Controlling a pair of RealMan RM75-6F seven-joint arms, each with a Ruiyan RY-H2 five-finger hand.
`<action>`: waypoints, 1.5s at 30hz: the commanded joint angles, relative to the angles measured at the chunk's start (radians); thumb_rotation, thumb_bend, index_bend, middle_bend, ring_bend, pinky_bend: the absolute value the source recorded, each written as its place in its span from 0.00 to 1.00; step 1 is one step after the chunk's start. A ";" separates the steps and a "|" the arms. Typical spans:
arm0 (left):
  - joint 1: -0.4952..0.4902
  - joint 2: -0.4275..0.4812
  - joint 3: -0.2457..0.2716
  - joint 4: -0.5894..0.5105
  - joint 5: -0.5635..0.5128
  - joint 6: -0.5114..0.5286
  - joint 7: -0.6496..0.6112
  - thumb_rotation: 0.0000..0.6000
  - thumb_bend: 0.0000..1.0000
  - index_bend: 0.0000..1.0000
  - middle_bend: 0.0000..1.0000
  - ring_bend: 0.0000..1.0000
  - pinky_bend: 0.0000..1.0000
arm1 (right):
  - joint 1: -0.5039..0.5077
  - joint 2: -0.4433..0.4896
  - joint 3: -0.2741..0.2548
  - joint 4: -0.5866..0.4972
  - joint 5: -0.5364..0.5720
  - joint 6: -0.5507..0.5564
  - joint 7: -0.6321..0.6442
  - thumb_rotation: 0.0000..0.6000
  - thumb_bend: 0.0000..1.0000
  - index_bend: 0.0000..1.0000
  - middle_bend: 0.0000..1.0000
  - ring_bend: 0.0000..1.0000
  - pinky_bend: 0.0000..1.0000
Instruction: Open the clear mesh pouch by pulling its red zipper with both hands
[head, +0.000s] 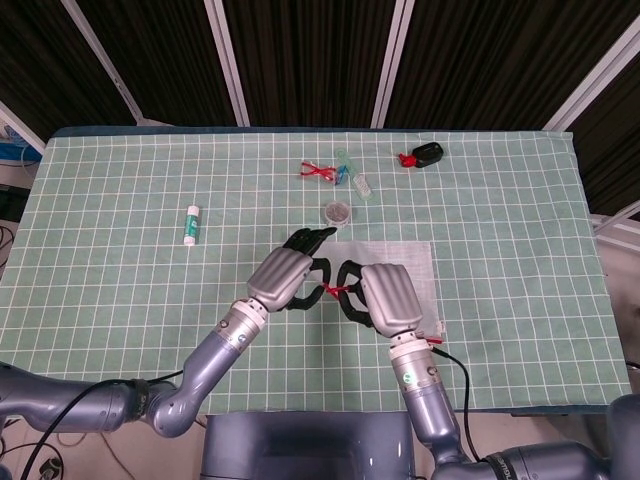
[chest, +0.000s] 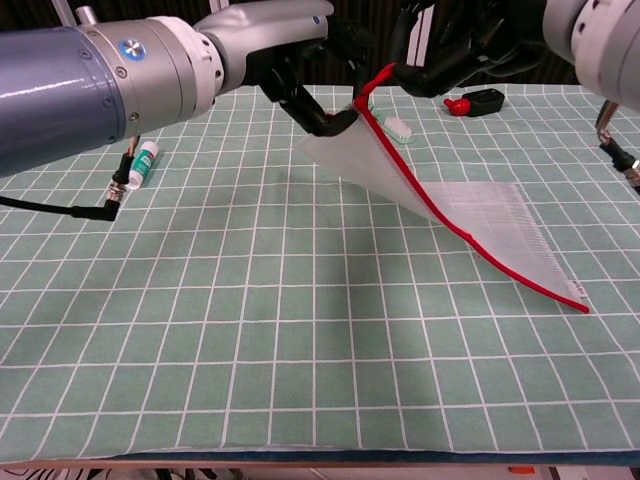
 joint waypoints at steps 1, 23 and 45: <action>0.005 -0.006 -0.008 -0.003 0.013 0.011 -0.016 1.00 0.46 0.55 0.01 0.00 0.00 | -0.015 0.005 -0.011 -0.003 -0.004 0.009 0.017 1.00 0.61 0.69 1.00 1.00 1.00; 0.032 -0.003 -0.083 -0.025 0.107 0.071 -0.129 1.00 0.46 0.55 0.01 0.00 0.00 | -0.074 0.003 -0.050 0.023 -0.009 0.027 0.073 1.00 0.61 0.69 1.00 1.00 1.00; 0.114 0.152 -0.098 -0.014 0.134 0.071 -0.222 1.00 0.46 0.55 0.01 0.00 0.00 | -0.187 0.186 -0.008 0.106 0.054 -0.009 0.213 1.00 0.61 0.69 1.00 1.00 1.00</action>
